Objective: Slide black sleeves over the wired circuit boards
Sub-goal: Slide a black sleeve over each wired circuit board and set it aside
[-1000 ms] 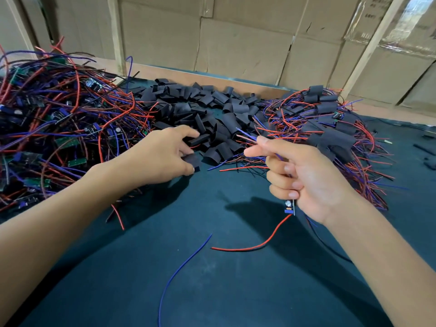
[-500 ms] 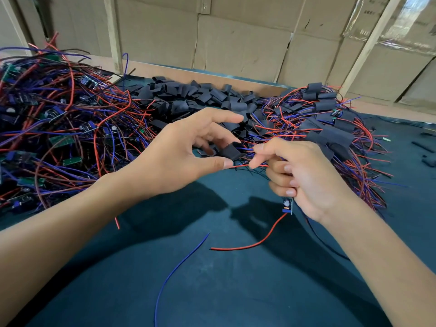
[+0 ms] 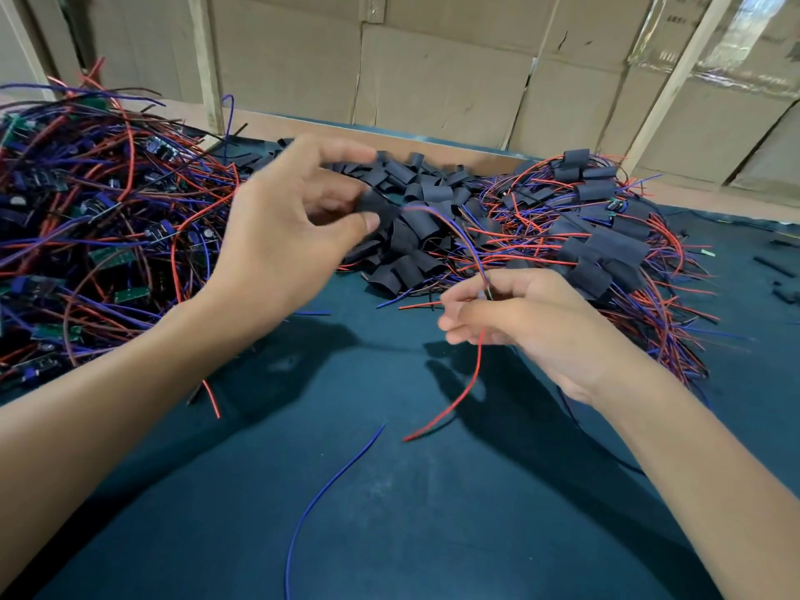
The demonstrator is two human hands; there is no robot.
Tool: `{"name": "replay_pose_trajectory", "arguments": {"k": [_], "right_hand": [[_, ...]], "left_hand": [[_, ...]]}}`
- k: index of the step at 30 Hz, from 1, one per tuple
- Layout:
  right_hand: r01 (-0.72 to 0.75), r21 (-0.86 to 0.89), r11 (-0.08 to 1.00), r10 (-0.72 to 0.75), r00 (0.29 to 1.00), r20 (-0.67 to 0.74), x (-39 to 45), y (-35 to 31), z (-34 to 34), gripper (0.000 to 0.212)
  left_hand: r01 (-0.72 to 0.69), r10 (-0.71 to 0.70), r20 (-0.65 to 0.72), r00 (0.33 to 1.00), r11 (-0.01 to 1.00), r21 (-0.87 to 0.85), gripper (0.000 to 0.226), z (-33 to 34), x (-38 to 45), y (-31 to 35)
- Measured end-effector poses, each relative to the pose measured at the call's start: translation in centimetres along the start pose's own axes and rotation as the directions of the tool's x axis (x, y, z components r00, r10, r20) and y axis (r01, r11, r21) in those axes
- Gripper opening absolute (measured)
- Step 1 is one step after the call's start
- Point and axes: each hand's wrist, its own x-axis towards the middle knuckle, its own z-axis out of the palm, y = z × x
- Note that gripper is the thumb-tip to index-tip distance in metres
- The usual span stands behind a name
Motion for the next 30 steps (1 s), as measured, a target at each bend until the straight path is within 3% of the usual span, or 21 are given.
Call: {"name": "replay_pose_trajectory", "arguments": {"k": [3,5,8,15,21,26,30], "right_hand": [[-0.084,0.069,0.994,0.089,0.993,-0.080,0.0,-0.3,-0.1,0.006],[-0.052,0.156,0.986,0.078,0.983,-0.165,0.1,-0.4,0.1,0.007],[0.046,0.293,0.955,0.022,0.974,-0.225,0.2,-0.6,0.1,0.005],[0.094,0.427,0.899,-0.048,0.992,-0.117,-0.1,-0.9,0.5,0.011],[0.148,0.322,0.935,-0.117,0.986,-0.115,-0.5,-0.8,0.7,0.020],[0.198,0.270,0.942,-0.169,0.977,-0.127,-0.6,-0.8,0.3,0.011],[0.245,0.233,0.941,-0.217,0.966,-0.138,-0.6,-0.7,0.4,0.018]], "left_hand": [[0.034,-0.026,-0.081,0.996,0.995,0.098,0.045,-0.8,0.6,-0.6],[0.035,-0.024,-0.076,0.997,0.988,0.151,0.046,-1.0,0.5,-1.0],[-0.040,0.037,0.017,0.999,0.973,0.227,0.048,-1.0,0.1,-1.2],[-0.348,0.238,0.300,0.924,0.848,0.400,0.056,0.1,-1.2,-1.3],[-0.483,0.329,0.404,0.853,0.790,0.377,0.058,0.7,-1.9,-0.5],[-0.517,0.368,0.415,0.832,0.785,0.341,0.056,0.8,-2.1,0.0],[-0.553,0.414,0.403,0.816,0.761,0.339,0.053,0.8,-2.2,0.0]]}}
